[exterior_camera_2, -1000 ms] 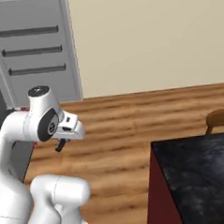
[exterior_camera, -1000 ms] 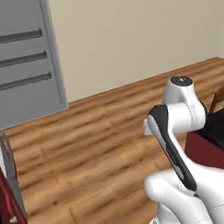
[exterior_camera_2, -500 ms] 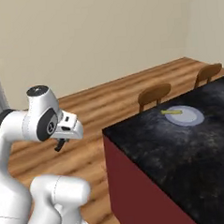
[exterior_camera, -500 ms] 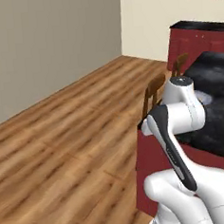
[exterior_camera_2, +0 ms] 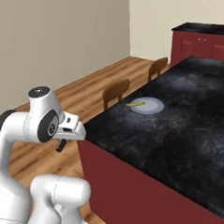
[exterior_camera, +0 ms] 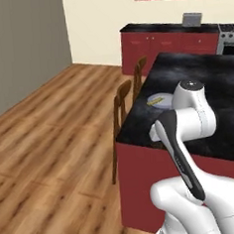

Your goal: Retrieve the butter from the fridge and place it on a plate on the dining table. Then retrieve the butter knife by the fridge and place it near the plate.

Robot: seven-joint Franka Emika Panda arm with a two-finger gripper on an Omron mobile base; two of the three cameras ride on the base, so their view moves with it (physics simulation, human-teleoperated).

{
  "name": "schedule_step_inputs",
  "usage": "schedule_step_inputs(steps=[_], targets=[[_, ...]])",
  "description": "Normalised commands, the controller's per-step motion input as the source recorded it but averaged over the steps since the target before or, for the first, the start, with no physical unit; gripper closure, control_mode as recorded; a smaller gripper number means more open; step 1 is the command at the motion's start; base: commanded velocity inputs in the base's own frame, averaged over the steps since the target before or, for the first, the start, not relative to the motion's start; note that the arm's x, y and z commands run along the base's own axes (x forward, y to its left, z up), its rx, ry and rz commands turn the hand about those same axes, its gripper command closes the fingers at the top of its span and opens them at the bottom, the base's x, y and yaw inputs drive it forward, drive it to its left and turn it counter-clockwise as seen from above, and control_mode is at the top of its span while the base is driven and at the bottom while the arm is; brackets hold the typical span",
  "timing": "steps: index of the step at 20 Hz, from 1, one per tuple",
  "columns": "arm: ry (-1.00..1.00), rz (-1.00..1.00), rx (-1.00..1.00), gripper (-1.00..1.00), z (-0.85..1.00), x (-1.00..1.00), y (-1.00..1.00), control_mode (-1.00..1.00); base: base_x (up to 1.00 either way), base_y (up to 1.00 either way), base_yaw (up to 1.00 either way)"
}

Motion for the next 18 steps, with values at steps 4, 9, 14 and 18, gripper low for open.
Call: schedule_step_inputs(steps=[4, 9, 14, 18], targets=[[0.00, 0.00, 0.00, 1.00, 0.00, 0.00, 0.00, 1.00, 0.64, 0.19, -0.23], [0.00, 0.00, 0.00, 1.00, 0.00, 0.00, 0.00, 1.00, 0.68, 0.30, -0.40], [0.00, 0.00, 0.00, 1.00, 0.00, 0.00, 0.00, 1.00, 0.29, 0.62, -0.61], [0.00, 0.00, 0.00, 1.00, 0.00, 0.00, 0.00, 1.00, 0.22, 0.41, -0.56]])
